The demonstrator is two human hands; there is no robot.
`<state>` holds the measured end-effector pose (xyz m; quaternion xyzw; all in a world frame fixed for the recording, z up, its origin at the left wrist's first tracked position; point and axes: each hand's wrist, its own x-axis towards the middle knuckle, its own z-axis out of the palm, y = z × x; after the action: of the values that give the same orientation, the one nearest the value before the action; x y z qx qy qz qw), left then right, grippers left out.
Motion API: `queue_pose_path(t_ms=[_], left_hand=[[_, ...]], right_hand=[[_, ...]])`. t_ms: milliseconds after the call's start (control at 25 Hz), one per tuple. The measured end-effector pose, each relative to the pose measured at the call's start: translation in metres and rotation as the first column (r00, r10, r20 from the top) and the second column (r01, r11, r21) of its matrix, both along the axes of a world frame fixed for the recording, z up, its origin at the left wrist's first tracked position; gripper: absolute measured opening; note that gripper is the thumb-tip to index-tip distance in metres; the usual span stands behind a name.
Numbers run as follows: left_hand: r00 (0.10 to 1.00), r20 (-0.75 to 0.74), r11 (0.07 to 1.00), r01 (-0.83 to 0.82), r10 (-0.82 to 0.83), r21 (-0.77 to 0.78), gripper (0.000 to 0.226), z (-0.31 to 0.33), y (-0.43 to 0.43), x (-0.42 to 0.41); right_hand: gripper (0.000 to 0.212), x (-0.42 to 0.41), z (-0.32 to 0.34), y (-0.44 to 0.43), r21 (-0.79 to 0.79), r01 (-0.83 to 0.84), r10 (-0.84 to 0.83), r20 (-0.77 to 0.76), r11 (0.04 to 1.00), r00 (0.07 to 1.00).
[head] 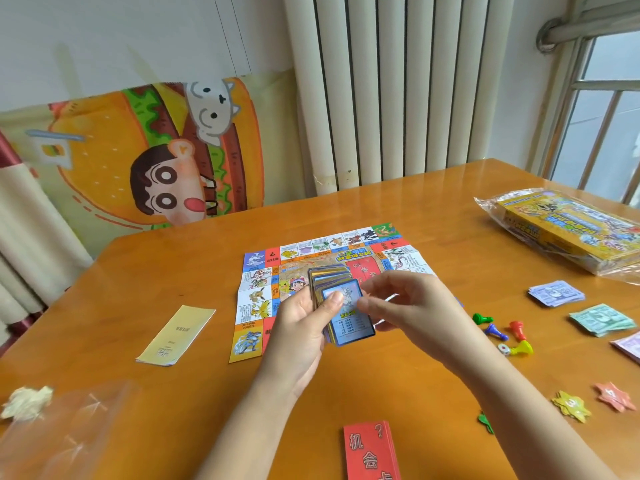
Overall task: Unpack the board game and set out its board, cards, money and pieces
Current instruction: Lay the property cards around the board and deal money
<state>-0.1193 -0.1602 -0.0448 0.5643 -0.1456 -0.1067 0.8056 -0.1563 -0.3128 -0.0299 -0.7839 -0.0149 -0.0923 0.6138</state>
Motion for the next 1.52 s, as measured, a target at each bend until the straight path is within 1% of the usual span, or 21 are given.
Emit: queue_pose_path(t_ms=[80,120,240,320,360,400,480,560,640,720,800,840,880,960,1040,1120,1200,1320,1400,1520], left_hand=[[0.999,-0.004,0.998,-0.036,0.036,-0.055,0.025,0.000,-0.001,-0.001],[0.998,-0.010,0.995,-0.063,0.062,-0.082,0.026,0.001,-0.001,-0.001],[0.984,-0.053,0.974,-0.177,0.171,-0.143,0.027,0.001,0.003,0.005],[0.973,-0.067,0.963,-0.229,0.222,-0.141,0.023,0.002,0.005,0.010],[0.973,-0.078,0.963,-0.229,0.219,-0.144,0.018,0.004,0.007,0.013],[0.973,-0.097,0.962,-0.221,0.208,-0.157,0.016,0.007,0.010,0.018],[0.968,-0.162,0.953,-0.223,0.191,-0.206,0.021,0.014,0.019,0.034],[0.960,-0.203,0.945,-0.238,0.193,-0.224,0.022,0.020,0.033,0.055],[0.960,-0.202,0.947,-0.236,0.193,-0.218,0.023,0.026,0.046,0.078],[0.947,-0.217,0.934,-0.282,0.235,-0.220,0.022,0.027,0.057,0.106],[0.919,-0.258,0.908,-0.356,0.298,-0.221,0.020,0.022,0.069,0.138],[0.902,-0.295,0.896,-0.385,0.315,-0.221,0.019,0.018,0.076,0.152],[0.887,-0.336,0.887,-0.403,0.318,-0.225,0.019,0.010,0.082,0.166],[0.843,-0.416,0.884,-0.438,0.340,-0.164,0.019,-0.008,0.091,0.185],[0.793,-0.450,0.880,-0.474,0.411,-0.032,0.016,-0.022,0.095,0.197],[0.753,-0.472,0.863,-0.504,0.459,0.035,0.014,-0.033,0.098,0.205],[0.725,-0.517,0.855,-0.517,0.455,0.028,0.014,-0.041,0.100,0.209],[0.687,-0.584,0.848,-0.531,0.432,0.004,0.013,-0.049,0.102,0.209],[0.688,-0.602,0.851,-0.525,0.405,-0.028,0.016,-0.051,0.104,0.211],[0.682,-0.612,0.845,-0.534,0.400,-0.042,0.023,-0.056,0.107,0.216]], right_hand=[[0.018,-0.001,0.002,0.004,-0.087,-0.012,0.010,-0.022,0.996,1.000],[0.021,0.000,0.005,0.006,-0.141,-0.020,0.017,-0.027,0.990,0.999],[0.017,0.016,0.018,0.011,-0.319,-0.071,0.066,-0.028,0.945,0.997],[0.022,0.035,0.025,0.014,-0.424,-0.108,0.085,-0.072,0.899,0.994],[0.025,0.045,0.028,0.014,-0.438,-0.124,0.089,-0.101,0.890,0.991],[0.026,0.057,0.031,0.015,-0.422,-0.137,0.093,-0.125,0.896,0.988],[0.028,0.081,0.035,0.019,-0.357,-0.156,0.109,-0.149,0.921,0.983],[0.029,0.105,0.040,0.024,-0.312,-0.180,0.144,-0.135,0.933,0.980],[0.025,0.131,0.044,0.032,-0.292,-0.203,0.175,-0.121,0.934,0.977],[0.018,0.159,0.049,0.039,-0.259,-0.195,0.174,-0.103,0.946,0.979],[0.011,0.191,0.057,0.047,-0.238,-0.137,0.123,-0.074,0.962,0.990],[0.012,0.207,0.060,0.050,-0.218,-0.110,0.097,-0.070,0.970,0.993],[0.015,0.224,0.060,0.054,-0.184,-0.106,0.091,-0.087,0.977,0.992],[0.010,0.254,0.057,0.065,-0.129,-0.144,0.124,-0.151,0.981,0.981],[0.004,0.280,0.050,0.074,-0.199,-0.142,0.110,-0.162,0.970,0.981],[0.011,0.309,0.038,0.082,-0.249,-0.115,0.079,-0.150,0.962,0.985],[0.013,0.333,0.023,0.092,-0.233,-0.093,0.054,-0.168,0.968,0.984],[0.027,0.363,-0.005,0.110,-0.242,-0.073,0.021,-0.213,0.968,0.977],[0.034,0.378,-0.022,0.122,-0.295,-0.080,0.007,-0.238,0.952,0.971],[0.042,0.391,-0.040,0.131,-0.446,-0.085,-0.031,-0.245,0.891,0.969]])
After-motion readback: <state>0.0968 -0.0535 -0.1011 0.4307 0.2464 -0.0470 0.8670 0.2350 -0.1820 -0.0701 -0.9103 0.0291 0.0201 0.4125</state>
